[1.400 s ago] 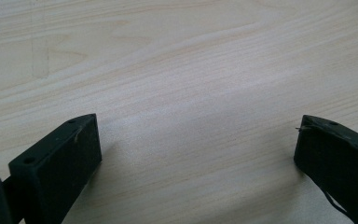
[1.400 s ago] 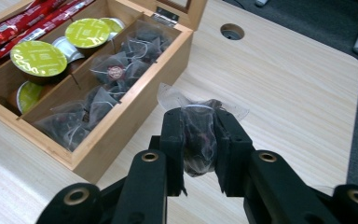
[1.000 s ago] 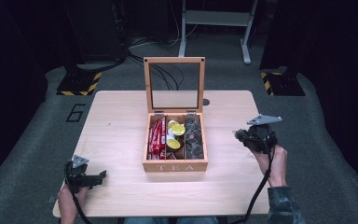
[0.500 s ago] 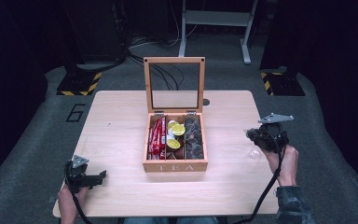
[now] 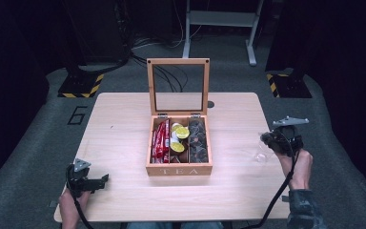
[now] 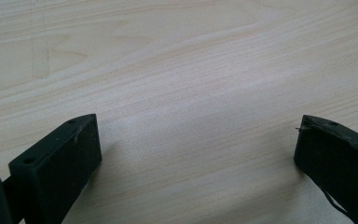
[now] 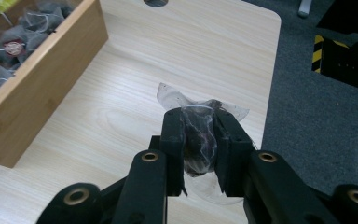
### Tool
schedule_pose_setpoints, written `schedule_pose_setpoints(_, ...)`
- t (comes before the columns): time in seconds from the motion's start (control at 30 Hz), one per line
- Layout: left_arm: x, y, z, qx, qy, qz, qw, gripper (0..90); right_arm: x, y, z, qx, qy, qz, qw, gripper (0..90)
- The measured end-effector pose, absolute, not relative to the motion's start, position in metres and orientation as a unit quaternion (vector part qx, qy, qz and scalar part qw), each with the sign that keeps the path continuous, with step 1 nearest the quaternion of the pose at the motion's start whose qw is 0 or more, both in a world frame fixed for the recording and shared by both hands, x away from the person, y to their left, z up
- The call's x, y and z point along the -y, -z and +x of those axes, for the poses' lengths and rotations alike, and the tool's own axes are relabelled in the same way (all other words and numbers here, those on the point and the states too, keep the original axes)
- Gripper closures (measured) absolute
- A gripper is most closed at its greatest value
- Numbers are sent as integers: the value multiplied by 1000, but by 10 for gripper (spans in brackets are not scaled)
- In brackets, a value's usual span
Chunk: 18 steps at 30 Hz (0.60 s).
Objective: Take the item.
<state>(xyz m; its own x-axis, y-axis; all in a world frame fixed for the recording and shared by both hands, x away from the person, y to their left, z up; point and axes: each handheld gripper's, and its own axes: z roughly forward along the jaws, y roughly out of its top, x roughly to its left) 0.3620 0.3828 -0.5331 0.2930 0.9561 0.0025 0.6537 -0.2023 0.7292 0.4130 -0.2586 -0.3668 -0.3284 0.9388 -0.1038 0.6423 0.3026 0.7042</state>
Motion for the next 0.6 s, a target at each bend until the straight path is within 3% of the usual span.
schedule_pose_setpoints(0.6,-383,533,362,-545,-236,739,316,4,272,387,430,-758,-260,548,241,752)
